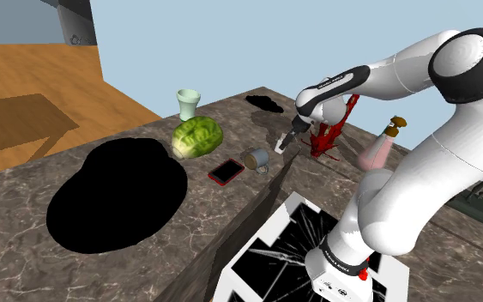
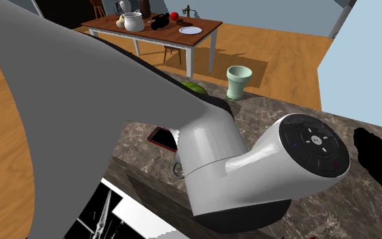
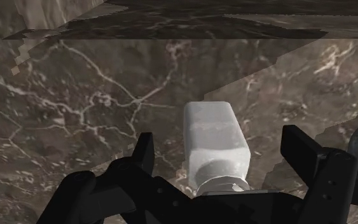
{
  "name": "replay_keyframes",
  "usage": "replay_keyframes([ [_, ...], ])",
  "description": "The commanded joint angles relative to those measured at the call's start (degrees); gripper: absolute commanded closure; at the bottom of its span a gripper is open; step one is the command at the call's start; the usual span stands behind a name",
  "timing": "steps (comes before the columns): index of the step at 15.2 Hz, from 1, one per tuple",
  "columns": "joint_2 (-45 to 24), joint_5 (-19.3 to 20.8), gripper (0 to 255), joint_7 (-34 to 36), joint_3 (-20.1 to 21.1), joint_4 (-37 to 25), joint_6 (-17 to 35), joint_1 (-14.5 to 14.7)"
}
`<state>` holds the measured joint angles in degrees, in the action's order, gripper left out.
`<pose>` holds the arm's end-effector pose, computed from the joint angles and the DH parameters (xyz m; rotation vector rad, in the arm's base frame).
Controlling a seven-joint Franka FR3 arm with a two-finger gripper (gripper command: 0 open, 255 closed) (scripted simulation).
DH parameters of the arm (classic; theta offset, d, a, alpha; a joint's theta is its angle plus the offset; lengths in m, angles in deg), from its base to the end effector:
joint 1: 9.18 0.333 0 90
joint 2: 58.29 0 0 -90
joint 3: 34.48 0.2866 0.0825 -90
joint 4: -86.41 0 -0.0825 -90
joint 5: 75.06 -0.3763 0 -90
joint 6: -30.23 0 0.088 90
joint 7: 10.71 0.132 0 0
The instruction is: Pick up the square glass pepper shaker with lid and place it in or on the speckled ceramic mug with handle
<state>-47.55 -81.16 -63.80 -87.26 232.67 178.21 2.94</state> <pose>0.3579 -0.2916 0.2760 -3.0664 -0.1969 -0.3832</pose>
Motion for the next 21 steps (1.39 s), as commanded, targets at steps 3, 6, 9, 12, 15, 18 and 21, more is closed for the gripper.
replay_keyframes([
  [3, -0.28, -0.4, 0, -0.31, -0.2, -0.06, 0.16, 0.22],
  [6, -0.27, -0.38, 255, -0.29, -0.19, -0.06, 0.14, 0.21],
  [9, -0.27, -0.38, 255, -0.3, -0.19, -0.06, 0.15, 0.21],
  [12, -0.26, -0.36, 255, -0.27, -0.17, -0.05, 0.14, 0.2],
  [15, -0.28, -0.4, 255, -0.31, -0.2, -0.06, 0.16, 0.22],
  [18, 2.25, 3.12, 255, 2.62, 1.68, -0.72, -2.26, -1.79],
  [21, 4.48, 5.72, 255, 4.9, 3.4, -1.54, -4.78, -3.45],
])
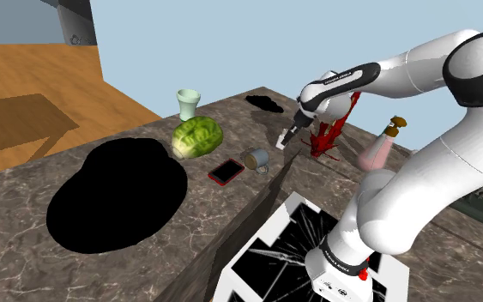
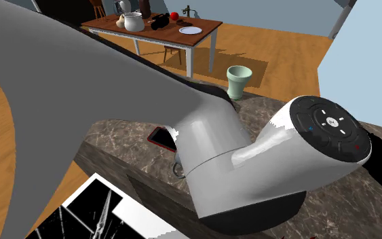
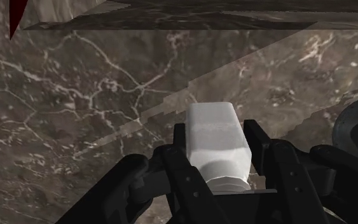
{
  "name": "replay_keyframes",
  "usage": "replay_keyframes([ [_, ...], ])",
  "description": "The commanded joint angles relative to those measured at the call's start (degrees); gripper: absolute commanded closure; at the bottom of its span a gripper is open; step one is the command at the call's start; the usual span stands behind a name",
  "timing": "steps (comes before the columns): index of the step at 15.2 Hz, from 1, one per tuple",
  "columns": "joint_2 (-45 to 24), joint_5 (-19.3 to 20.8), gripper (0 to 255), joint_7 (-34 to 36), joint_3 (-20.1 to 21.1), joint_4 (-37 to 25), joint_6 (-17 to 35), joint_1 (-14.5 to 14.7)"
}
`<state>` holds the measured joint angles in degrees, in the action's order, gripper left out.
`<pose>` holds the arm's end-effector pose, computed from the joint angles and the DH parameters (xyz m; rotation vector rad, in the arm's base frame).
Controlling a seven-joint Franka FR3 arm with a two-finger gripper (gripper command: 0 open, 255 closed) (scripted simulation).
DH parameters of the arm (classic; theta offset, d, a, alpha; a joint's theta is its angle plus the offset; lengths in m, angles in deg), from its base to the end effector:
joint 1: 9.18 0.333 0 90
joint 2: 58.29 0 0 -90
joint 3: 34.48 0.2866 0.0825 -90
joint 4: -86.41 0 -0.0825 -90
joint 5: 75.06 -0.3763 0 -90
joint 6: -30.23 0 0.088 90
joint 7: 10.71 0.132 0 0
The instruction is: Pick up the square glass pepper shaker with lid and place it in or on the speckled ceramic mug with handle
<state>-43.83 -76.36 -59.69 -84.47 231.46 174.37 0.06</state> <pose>0.3597 -0.2918 0.3010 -3.0662 -0.1961 -0.3848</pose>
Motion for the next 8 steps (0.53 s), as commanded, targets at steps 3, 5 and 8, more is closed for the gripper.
replay_keyframes([
  [3, 2.74, 2.88, 255, 2.63, 2.12, -1.29, -3.49, -1.9],
  [5, 3.93, 3.91, 255, 3.65, 3.06, -1.99, -5.2, -2.64],
  [8, 5.57, 5.14, 255, 4.96, 4.34, -3.15, -7.76, -3.55],
])
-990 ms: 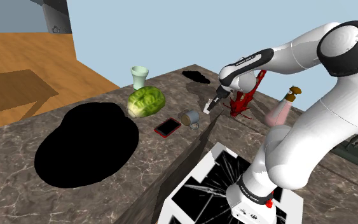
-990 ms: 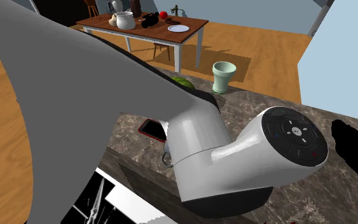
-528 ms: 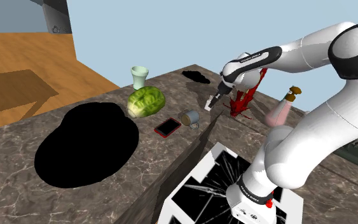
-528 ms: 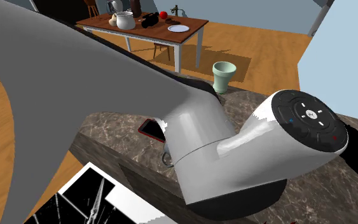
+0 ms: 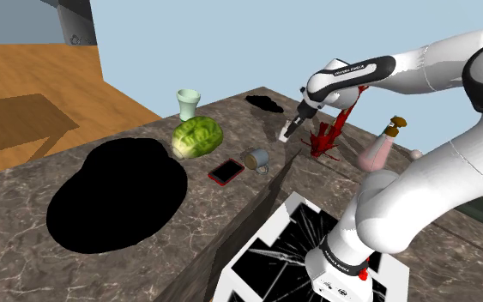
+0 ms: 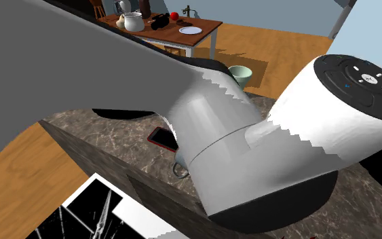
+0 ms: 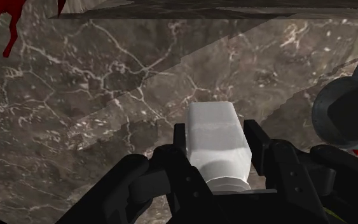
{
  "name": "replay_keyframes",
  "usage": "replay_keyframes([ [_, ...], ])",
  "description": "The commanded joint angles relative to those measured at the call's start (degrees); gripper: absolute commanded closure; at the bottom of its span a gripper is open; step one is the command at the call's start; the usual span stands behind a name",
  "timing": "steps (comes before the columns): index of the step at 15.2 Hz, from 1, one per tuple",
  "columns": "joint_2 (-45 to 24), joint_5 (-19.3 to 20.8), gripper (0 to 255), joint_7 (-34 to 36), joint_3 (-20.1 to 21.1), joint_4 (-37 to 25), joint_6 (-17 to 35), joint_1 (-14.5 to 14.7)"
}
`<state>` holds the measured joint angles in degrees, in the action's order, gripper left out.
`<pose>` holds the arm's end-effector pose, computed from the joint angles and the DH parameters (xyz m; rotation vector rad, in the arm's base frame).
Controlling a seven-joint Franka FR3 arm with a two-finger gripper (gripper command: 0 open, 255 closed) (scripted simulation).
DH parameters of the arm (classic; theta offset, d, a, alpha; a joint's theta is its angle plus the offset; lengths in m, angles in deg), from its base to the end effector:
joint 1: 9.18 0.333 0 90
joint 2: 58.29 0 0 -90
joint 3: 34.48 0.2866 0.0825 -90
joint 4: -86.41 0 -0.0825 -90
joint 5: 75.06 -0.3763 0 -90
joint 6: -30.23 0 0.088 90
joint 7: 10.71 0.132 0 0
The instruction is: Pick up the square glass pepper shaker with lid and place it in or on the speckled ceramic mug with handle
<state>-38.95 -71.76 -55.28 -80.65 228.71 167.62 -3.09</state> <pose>0.3619 -0.2920 0.3428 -3.0664 -0.1969 -0.3844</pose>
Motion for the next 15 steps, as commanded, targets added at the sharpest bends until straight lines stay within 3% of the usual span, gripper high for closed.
replay_keyframes([
  [1, 1.19, 0.88, 255, 0.94, 0.93, -0.81, -1.87, -0.66],
  [15, 6.27, 3.25, 255, 4.65, 5.39, -7.8, -13.41, -2.64],
])
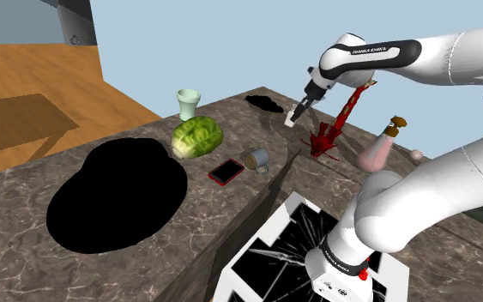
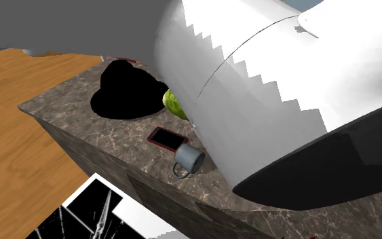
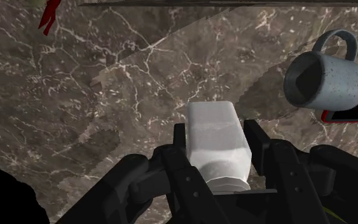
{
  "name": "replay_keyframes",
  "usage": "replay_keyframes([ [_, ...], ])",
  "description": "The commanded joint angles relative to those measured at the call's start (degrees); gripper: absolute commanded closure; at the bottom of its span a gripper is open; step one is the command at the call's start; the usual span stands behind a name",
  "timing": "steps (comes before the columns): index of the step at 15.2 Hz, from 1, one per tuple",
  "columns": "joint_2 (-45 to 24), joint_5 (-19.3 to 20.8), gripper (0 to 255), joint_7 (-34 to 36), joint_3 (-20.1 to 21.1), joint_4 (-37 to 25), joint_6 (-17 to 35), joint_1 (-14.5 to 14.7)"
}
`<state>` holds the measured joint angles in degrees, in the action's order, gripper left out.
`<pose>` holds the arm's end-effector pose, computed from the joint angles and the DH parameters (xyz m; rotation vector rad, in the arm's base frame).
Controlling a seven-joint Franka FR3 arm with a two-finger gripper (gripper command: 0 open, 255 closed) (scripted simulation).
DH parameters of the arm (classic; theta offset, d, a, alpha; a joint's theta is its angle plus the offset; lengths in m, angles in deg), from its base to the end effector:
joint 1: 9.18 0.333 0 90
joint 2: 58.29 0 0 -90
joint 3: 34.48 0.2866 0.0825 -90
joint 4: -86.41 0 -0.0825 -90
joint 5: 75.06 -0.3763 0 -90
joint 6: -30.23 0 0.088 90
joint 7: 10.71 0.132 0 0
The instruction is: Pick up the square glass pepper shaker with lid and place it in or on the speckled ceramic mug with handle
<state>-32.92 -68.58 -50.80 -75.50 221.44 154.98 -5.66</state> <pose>0.3637 -0.2917 0.4229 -3.0669 -0.1966 -0.3841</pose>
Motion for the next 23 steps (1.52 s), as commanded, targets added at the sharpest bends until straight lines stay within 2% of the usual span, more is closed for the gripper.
replay_keyframes([
  [1, 0.48, 0.13, 255, 0.35, 0.49, -1.11, -1.57, -0.12],
  [4, 1.01, 0.23, 255, 0.77, 1.09, -2.6, -3.55, -0.23],
  [12, 8.95, 1.61, 255, 13.83, 12.99, 6.51, -2.63, -0.72],
  [20, 12.81, -0.72, 255, 26.14, 23.97, 11.63, -1.71, 2.06],
  [23, 12.28, -0.56, 255, 25.95, 23.59, 13.6, 0.77, 1.99],
])
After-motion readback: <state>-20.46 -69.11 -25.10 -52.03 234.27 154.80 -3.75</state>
